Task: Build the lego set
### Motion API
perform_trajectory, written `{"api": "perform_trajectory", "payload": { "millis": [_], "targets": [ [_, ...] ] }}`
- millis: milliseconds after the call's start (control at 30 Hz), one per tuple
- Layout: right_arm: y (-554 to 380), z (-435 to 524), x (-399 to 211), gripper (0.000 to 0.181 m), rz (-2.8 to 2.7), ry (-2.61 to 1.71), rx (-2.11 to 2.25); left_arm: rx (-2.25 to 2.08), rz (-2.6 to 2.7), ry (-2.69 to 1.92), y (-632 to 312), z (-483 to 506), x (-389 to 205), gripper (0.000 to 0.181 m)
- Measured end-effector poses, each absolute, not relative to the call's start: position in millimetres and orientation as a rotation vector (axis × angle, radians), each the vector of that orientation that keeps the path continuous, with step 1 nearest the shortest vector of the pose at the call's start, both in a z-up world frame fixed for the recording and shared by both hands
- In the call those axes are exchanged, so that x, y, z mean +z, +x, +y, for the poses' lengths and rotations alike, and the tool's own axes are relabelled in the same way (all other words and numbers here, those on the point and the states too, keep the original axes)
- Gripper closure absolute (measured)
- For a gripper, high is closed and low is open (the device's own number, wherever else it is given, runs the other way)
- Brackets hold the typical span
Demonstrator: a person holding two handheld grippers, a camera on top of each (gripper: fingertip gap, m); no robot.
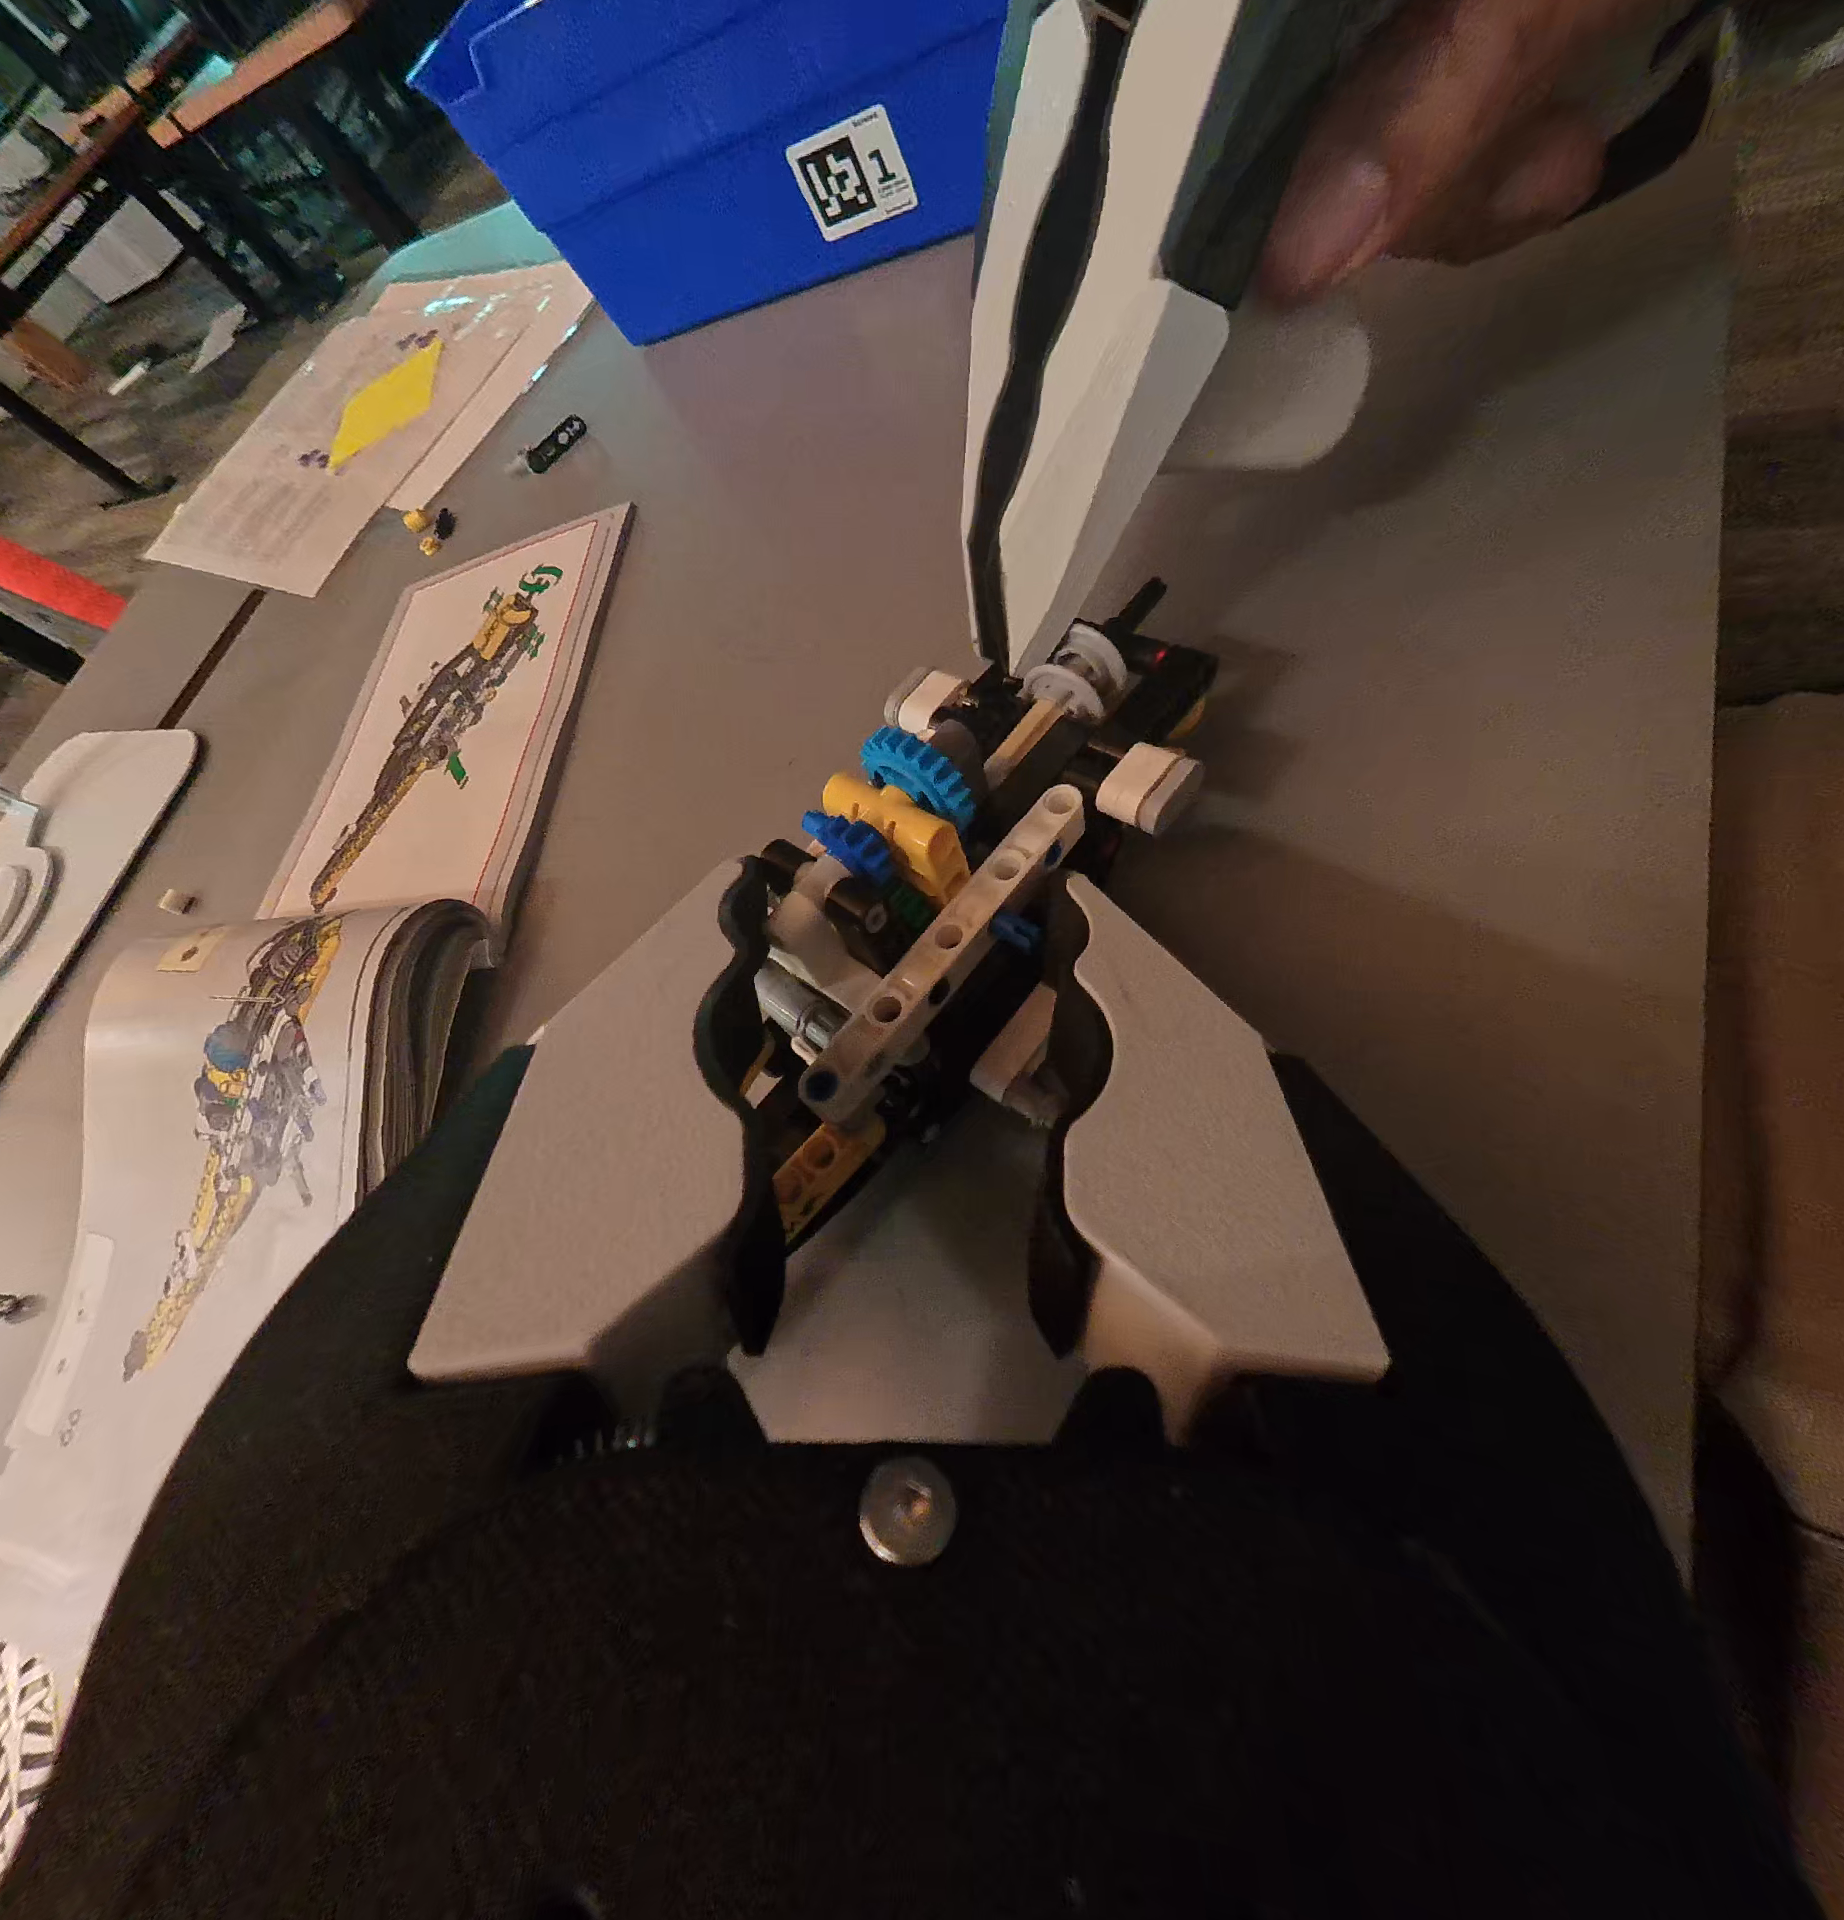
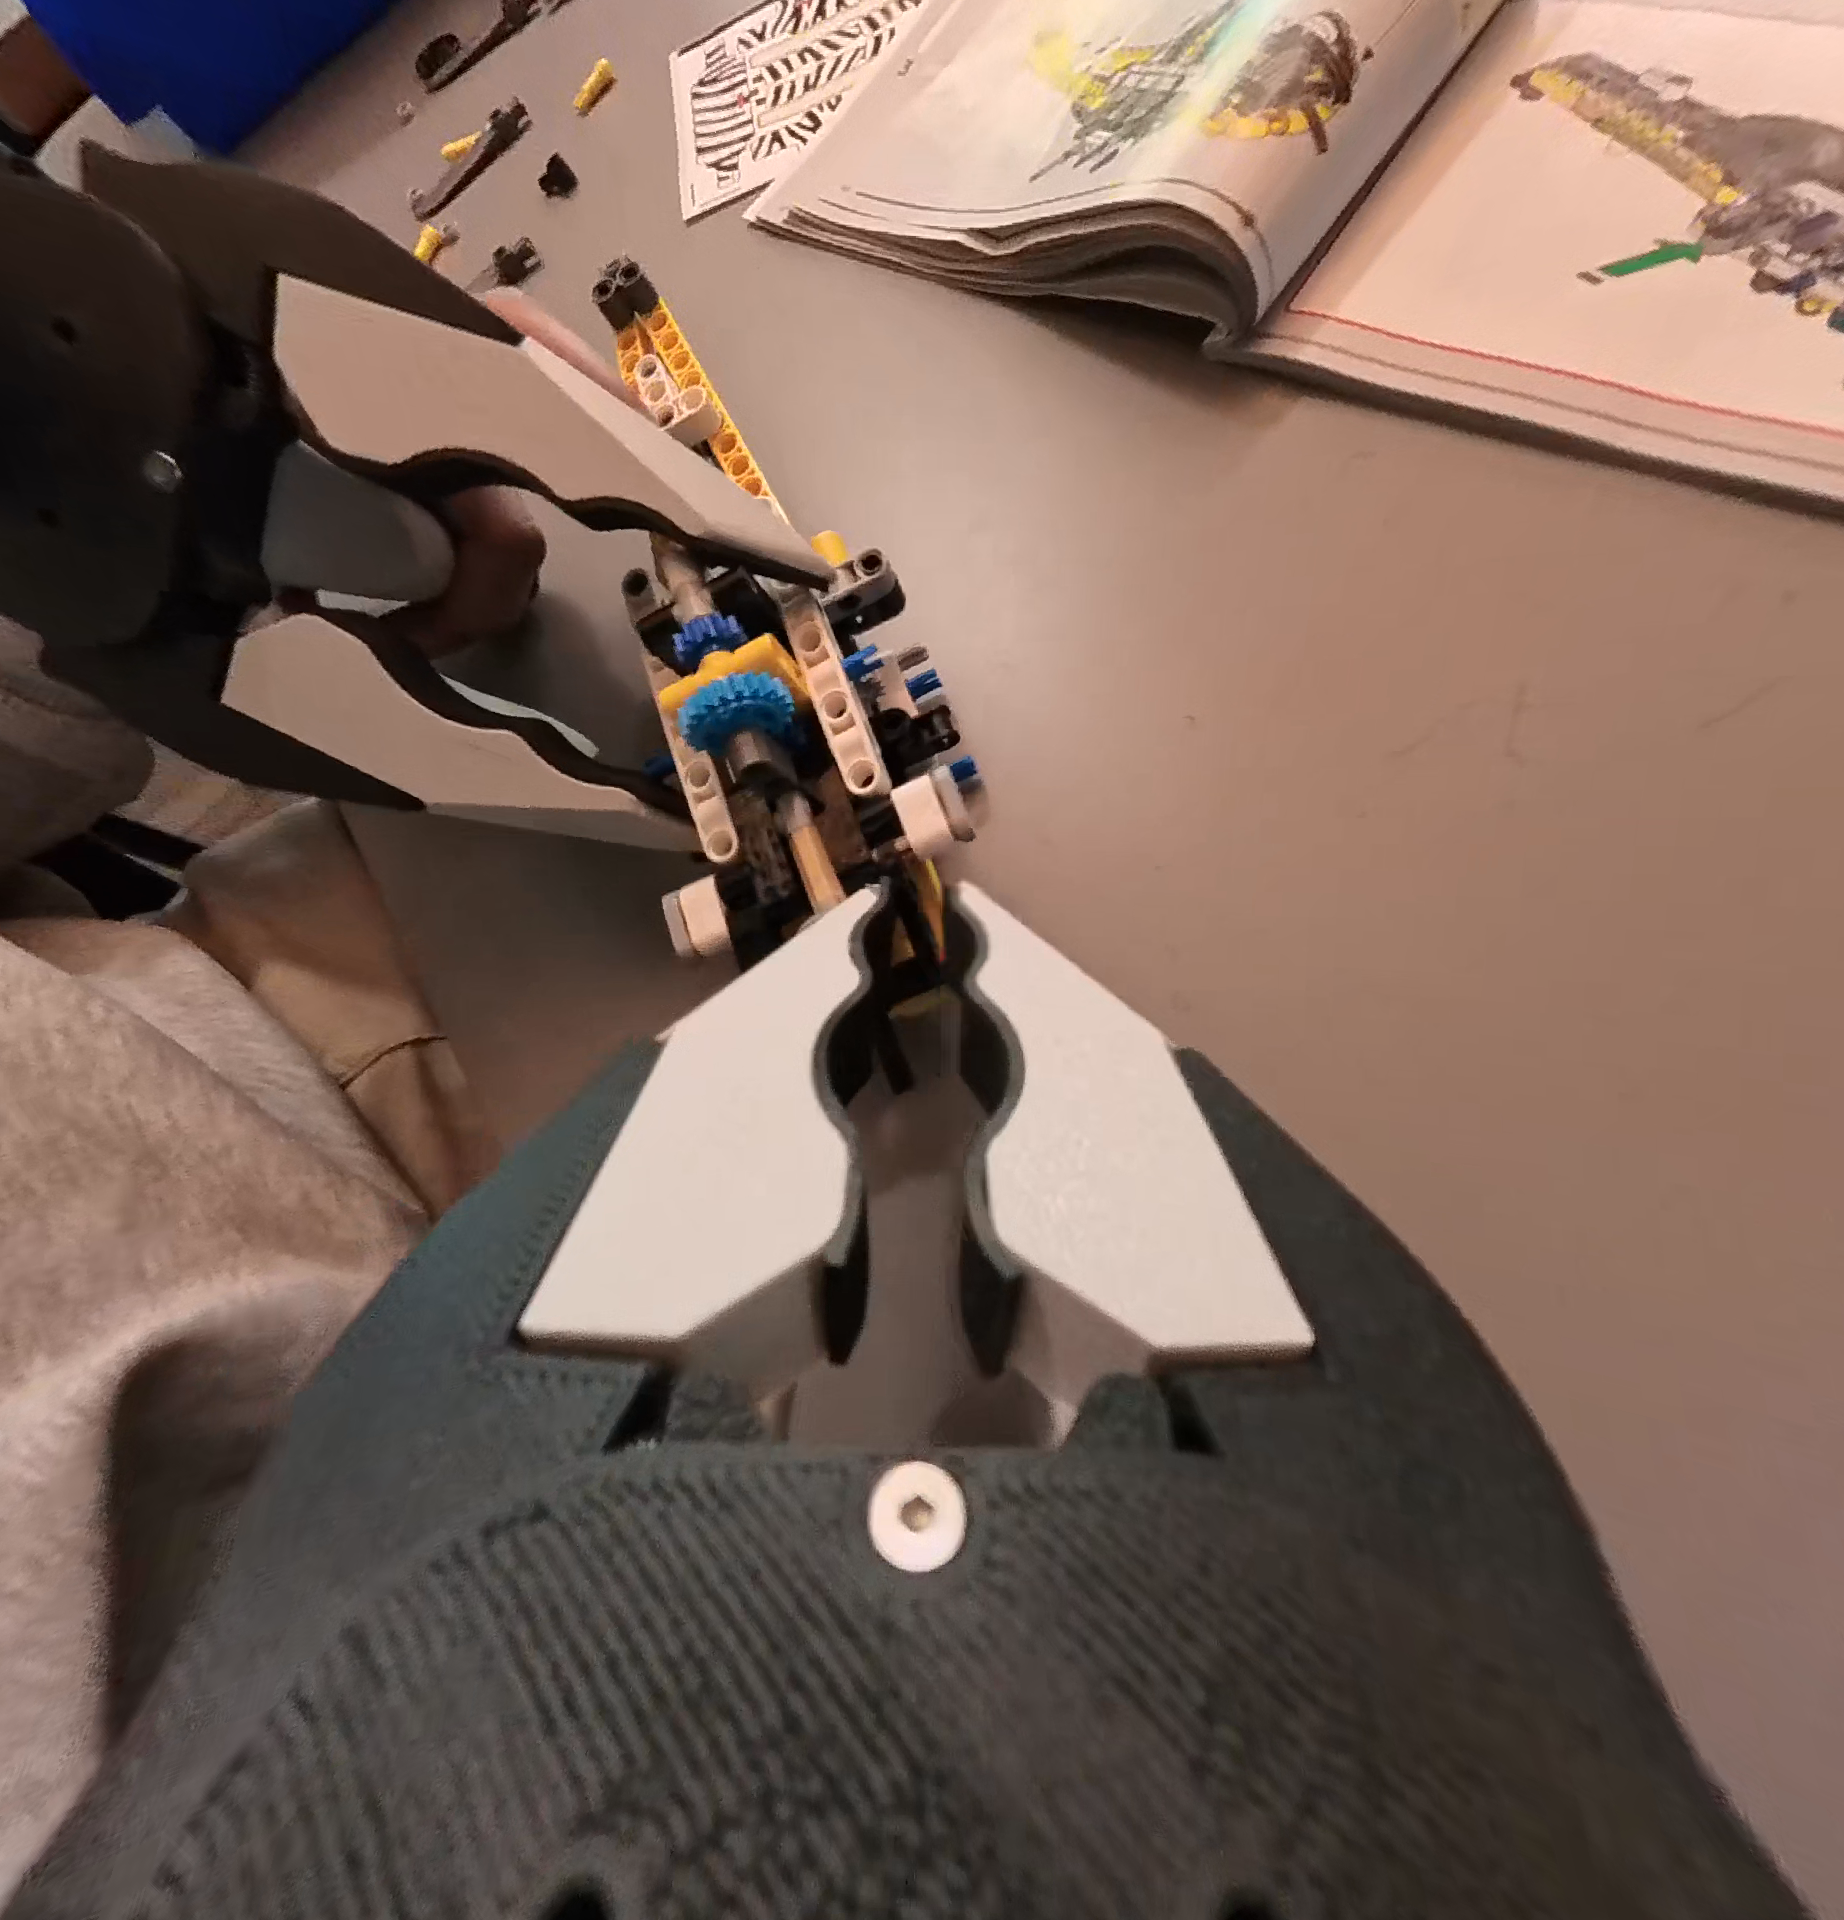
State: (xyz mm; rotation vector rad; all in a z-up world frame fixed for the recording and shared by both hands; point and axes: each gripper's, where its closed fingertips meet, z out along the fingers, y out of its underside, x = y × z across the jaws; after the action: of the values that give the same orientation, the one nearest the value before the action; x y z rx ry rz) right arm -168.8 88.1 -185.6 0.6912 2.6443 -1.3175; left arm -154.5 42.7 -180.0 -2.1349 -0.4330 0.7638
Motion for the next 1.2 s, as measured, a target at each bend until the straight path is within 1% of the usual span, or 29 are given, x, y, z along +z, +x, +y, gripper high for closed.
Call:
{"api": "perform_trajectory", "payload": {
  "millis": [33,100,200,333,400,467,500,567,633,667,700,767,833,933,967,1100,1133,1200],
  "targets": [
    [-170,89,-186,0.168,2.672,0.678,-1.319,0.763,-0.430,-2.134,-154,43,-180,0.120],
    [-173,94,-184,0.150,2.735,0.660,-1.336,0.766,-0.419,-2.126,-153,44,-179,0.116],
    [-180,100,-168,0.142,2.705,0.739,-1.532,0.765,-0.390,-2.102,-147,45,-175,0.110],
    [-185,121,-142,0.137,2.453,0.948,-1.896,0.758,-0.417,-2.072,-143,37,-171,0.107],
    [-187,133,-137,0.144,2.406,0.963,-2.057,0.745,-0.456,-2.007,-143,32,-161,0.107],
    [-189,140,-132,0.143,2.441,0.905,-2.137,0.721,-0.535,-1.924,-147,22,-150,0.109],
    [-190,141,-132,0.143,2.505,0.833,-2.149,0.713,-0.593,-1.885,-152,15,-148,0.113],
    [-196,144,-142,0.142,2.701,0.788,-2.089,0.710,-0.713,-1.834,-165,-2,-149,0.132],
    [-200,145,-152,0.133,2.850,0.805,-2.007,0.686,-0.768,-1.795,-171,-11,-147,0.143],
    [-204,146,-154,0.123,2.903,0.859,-1.987,0.685,-0.785,-1.768,-173,-14,-145,0.149],
    [-209,149,-155,0.121,2.958,0.929,-1.973,0.691,-0.792,-1.747,-174,-16,-142,0.155],
    [-211,151,-155,0.133,3.036,0.956,-1.973,0.744,-0.791,-1.719,-177,-21,-138,0.167],
    [-213,154,-153,0.143,3.087,0.991,-2.000,0.914,-0.807,-1.673,-186,-35,-131,0.179],
    [-217,164,-144,0.155,3.081,1.113,-2.098,1.269,-0.721,-1.579,-191,-51,-114,0.181],
    [-217,167,-140,0.158,3.050,1.146,-2.145,1.317,-0.725,-1.583,-192,-53,-115,0.181],
    [-221,182,-129,0.169,2.903,1.307,-2.277,1.092,-0.875,-1.644,-193,-47,-130,0.181],
    [-223,186,-127,0.181,2.885,1.365,-2.291,1.024,-0.909,-1.613,-194,-48,-129,0.181],
    [-228,201,-115,0.181,2.846,1.576,-2.379,0.924,-0.935,-1.571,-197,-51,-127,0.181]
  ]
}}
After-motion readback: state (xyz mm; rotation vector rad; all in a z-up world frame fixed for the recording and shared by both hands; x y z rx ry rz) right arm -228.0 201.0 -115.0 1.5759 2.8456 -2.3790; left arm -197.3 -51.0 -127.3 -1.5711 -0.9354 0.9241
